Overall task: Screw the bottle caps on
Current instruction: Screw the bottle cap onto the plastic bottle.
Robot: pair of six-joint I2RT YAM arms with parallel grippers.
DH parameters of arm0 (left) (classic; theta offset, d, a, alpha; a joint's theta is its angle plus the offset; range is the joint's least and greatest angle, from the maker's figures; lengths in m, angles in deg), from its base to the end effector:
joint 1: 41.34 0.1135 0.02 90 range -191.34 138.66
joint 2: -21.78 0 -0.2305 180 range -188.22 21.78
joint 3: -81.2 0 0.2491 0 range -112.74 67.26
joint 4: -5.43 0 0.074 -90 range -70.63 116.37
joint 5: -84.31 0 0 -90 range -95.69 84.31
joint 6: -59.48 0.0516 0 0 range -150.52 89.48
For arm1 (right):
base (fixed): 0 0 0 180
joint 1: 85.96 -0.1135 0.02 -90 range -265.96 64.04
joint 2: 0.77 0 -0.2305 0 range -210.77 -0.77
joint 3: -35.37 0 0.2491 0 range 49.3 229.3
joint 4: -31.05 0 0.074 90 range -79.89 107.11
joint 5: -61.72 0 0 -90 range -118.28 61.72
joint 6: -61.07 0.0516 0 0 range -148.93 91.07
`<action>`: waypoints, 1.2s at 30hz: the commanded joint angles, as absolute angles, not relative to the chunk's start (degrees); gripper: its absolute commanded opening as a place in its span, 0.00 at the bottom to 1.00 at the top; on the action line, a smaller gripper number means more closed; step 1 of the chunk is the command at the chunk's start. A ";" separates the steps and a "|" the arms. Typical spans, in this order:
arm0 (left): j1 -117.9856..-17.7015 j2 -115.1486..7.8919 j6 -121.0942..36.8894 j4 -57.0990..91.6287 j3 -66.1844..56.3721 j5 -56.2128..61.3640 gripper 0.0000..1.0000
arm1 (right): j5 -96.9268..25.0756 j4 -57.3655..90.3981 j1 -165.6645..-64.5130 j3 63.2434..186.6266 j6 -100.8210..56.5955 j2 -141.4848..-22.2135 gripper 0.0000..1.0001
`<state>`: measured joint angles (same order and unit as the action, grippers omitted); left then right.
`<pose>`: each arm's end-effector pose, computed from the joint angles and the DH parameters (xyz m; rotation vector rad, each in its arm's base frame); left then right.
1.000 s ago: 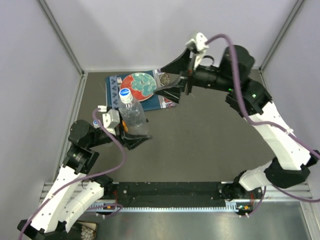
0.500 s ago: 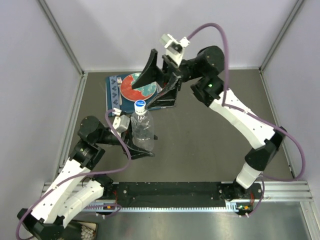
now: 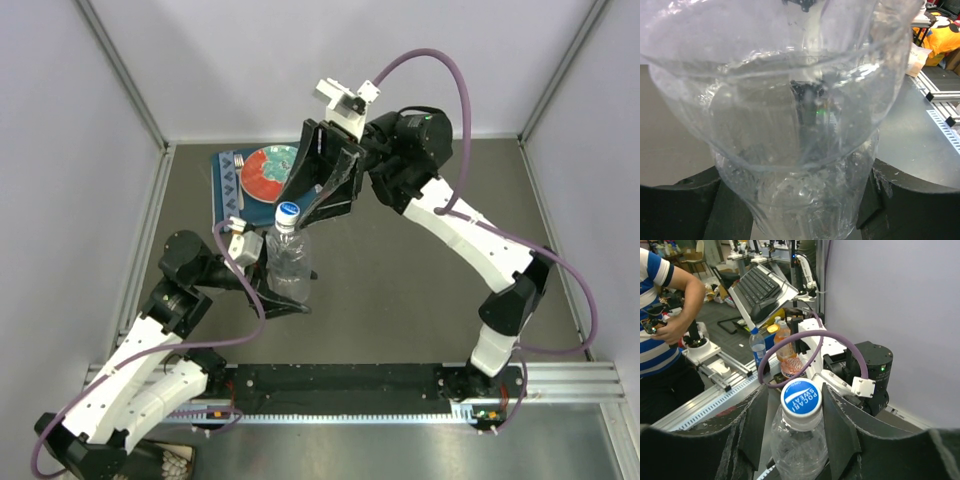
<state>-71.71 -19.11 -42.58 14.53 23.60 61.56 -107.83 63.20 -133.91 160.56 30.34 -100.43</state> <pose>0.1290 -0.1308 0.3485 1.2317 1.1737 -1.3999 0.1820 0.2776 0.5185 -1.5714 0.7279 1.8628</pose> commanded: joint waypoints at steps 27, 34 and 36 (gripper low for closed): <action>-70.70 -17.24 -34.57 18.66 19.89 38.64 0.00 | -99.15 8.35 -134.04 164.09 -11.39 -95.69 0.00; -70.61 -16.98 -32.19 19.19 19.71 28.43 0.00 | -87.98 -7.91 -134.21 161.37 -21.80 -93.23 0.00; -70.61 -16.98 -31.76 19.19 19.36 26.06 0.00 | -83.34 -11.52 -135.17 160.75 -26.43 -92.36 0.00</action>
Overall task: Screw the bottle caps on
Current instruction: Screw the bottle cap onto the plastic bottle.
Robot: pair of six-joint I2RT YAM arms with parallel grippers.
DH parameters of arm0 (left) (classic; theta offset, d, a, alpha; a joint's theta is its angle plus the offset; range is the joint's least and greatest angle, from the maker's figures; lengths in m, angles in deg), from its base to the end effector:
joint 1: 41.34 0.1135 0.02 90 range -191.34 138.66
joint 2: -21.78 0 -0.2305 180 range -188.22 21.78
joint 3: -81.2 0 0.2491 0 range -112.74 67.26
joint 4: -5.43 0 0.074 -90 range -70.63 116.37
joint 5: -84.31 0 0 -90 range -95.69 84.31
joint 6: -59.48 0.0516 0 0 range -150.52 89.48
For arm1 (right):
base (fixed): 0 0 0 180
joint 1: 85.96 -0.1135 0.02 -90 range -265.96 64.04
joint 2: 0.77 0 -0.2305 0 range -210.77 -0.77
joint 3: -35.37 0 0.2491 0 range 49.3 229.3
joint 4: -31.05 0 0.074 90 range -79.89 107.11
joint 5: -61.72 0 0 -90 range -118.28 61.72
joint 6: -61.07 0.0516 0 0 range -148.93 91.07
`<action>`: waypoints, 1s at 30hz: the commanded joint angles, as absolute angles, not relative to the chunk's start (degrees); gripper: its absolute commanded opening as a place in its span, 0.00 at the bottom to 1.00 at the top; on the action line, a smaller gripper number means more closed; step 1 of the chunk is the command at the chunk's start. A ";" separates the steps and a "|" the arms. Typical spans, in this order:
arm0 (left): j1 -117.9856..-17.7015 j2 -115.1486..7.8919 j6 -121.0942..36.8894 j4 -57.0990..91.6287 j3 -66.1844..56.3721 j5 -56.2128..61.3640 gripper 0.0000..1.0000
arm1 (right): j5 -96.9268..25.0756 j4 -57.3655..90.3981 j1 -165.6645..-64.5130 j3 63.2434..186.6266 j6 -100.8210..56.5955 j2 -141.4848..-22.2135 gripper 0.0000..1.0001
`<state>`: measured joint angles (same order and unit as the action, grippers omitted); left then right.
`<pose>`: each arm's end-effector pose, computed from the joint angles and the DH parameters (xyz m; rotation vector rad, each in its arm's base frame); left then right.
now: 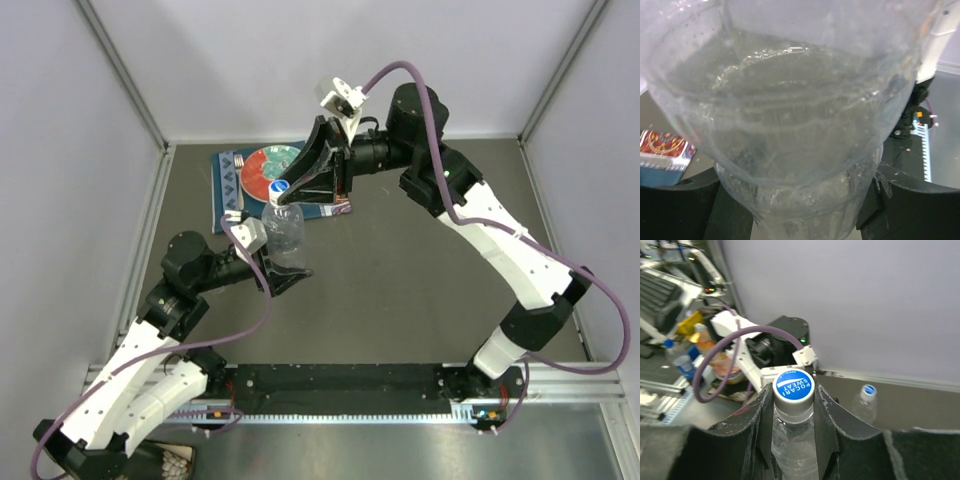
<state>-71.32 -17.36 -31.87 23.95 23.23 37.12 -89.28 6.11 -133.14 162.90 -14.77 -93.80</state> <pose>0.1461 -0.1247 0.3400 0.9711 1.3452 -1.0017 0.1947 0.2765 0.5012 -1.3408 1.0715 1.5630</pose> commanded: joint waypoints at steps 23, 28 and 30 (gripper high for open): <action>-70.52 -18.56 -29.29 19.90 17.25 9.62 0.00 | -35.79 -24.72 -147.92 163.37 -15.31 -97.79 0.00; -70.35 -18.65 -28.07 19.81 17.08 3.81 0.00 | -28.91 -25.60 -150.47 166.02 -14.25 -100.34 0.06; -70.26 -18.30 -28.06 19.81 17.25 4.24 0.00 | -27.24 -25.60 -150.47 166.98 -14.25 -100.44 0.28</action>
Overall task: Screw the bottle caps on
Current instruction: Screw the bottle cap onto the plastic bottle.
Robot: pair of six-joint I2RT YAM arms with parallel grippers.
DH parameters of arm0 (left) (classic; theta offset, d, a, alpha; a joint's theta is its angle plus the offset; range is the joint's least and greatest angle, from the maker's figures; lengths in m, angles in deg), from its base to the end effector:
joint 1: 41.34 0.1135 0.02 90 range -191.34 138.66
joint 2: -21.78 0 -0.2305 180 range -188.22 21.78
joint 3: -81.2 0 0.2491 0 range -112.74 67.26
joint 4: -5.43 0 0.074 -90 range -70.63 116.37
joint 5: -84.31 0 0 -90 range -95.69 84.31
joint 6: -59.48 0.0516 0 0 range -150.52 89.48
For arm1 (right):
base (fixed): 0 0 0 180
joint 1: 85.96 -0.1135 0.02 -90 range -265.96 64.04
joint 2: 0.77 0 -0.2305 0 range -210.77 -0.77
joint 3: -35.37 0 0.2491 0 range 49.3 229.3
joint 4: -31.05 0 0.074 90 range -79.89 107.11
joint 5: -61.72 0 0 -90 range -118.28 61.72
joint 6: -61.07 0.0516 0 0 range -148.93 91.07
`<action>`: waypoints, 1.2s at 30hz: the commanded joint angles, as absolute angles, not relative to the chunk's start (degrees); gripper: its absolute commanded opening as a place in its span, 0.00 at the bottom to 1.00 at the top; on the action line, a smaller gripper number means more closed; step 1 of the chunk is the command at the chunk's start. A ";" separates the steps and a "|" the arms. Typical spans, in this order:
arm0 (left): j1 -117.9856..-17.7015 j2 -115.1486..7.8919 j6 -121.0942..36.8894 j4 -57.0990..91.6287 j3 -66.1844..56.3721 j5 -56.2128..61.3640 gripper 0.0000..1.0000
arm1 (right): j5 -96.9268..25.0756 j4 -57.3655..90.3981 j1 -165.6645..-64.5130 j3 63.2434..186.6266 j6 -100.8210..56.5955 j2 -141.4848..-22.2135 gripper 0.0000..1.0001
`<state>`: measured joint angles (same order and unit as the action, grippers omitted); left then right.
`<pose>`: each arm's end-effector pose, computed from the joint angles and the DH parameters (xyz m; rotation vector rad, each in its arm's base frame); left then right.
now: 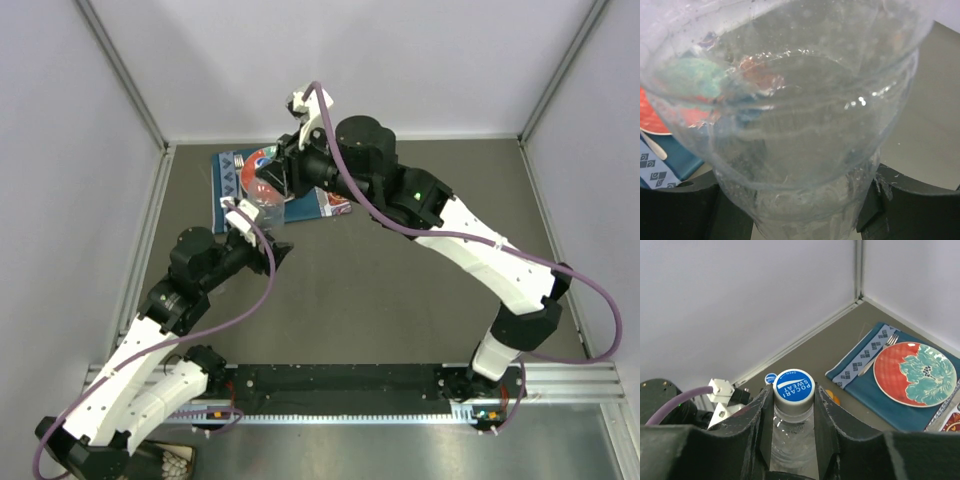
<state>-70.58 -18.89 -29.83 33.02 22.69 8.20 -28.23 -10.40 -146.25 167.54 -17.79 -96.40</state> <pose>0.1725 -0.1107 0.3190 0.6296 1.6552 -0.5741 0.1824 0.3195 0.4804 -0.7249 1.5868 0.9340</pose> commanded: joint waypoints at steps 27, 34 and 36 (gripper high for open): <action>-68.85 -15.66 -37.55 15.50 22.09 52.50 0.00 | -67.21 4.63 -134.57 142.02 -27.35 -70.90 0.99; -68.77 -15.23 -42.65 10.59 24.63 46.61 0.00 | -71.61 4.72 -133.16 145.54 -24.53 -74.24 0.99; -68.77 -15.05 -44.75 9.88 24.98 46.34 0.00 | -72.14 5.77 -132.90 146.51 -24.71 -74.33 0.99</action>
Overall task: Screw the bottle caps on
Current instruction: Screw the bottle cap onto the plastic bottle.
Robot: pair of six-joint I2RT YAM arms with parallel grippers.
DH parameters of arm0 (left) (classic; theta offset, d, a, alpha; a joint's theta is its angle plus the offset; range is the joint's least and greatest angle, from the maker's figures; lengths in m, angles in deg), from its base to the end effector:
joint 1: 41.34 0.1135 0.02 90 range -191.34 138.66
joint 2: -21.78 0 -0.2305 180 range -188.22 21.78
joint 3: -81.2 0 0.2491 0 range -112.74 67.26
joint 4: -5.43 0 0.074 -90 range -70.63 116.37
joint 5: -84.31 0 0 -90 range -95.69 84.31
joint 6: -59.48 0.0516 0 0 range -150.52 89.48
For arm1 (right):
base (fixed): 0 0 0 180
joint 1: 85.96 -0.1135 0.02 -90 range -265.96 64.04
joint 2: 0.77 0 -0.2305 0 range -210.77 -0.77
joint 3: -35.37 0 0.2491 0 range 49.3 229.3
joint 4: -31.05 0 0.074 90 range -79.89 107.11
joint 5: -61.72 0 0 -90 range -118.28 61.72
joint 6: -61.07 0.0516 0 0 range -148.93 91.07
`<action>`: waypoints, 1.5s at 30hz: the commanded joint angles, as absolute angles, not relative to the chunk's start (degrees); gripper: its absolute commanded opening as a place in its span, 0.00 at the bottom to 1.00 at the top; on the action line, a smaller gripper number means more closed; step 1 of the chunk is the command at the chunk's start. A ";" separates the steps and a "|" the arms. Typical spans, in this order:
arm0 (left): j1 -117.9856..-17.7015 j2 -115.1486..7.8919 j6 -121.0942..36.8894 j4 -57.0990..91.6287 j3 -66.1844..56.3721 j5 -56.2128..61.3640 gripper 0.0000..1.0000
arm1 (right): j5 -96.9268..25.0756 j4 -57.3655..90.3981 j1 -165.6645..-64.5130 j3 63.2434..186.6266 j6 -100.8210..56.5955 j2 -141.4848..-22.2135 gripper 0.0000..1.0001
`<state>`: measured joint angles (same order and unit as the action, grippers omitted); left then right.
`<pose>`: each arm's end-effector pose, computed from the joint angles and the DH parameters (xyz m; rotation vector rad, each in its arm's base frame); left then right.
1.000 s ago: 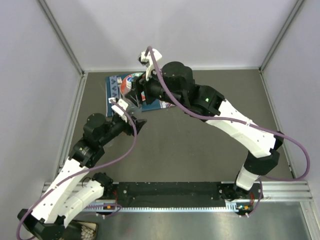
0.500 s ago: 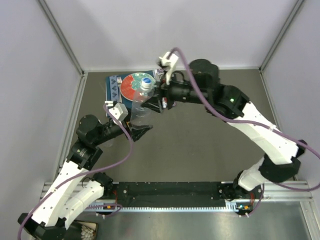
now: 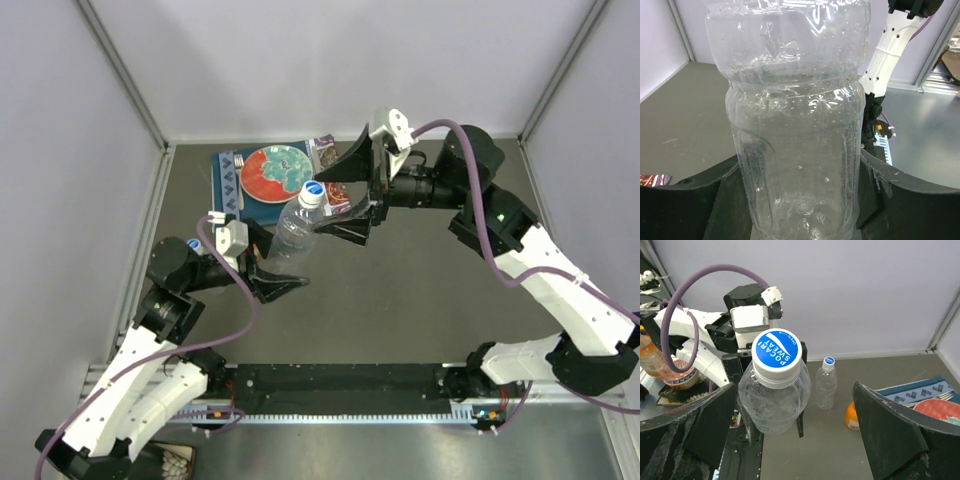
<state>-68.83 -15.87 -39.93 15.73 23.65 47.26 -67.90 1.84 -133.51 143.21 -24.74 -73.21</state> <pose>0.1365 -0.1175 0.3566 1.0077 1.2201 -1.1546 0.1557 0.2189 0.4898 -1.1131 1.1709 1.2149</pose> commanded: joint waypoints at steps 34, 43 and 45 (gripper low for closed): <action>-68.85 -14.96 -54.96 -1.90 27.18 55.75 0.00 | -105.28 75.82 -131.05 153.71 30.84 -92.44 0.58; -68.77 -14.96 -53.99 -0.58 26.83 54.78 0.00 | -104.93 75.65 -131.84 153.71 31.01 -93.05 0.43; -68.77 -15.05 -53.73 -0.50 26.66 54.43 0.00 | -104.84 75.39 -131.93 153.71 31.01 -93.23 0.41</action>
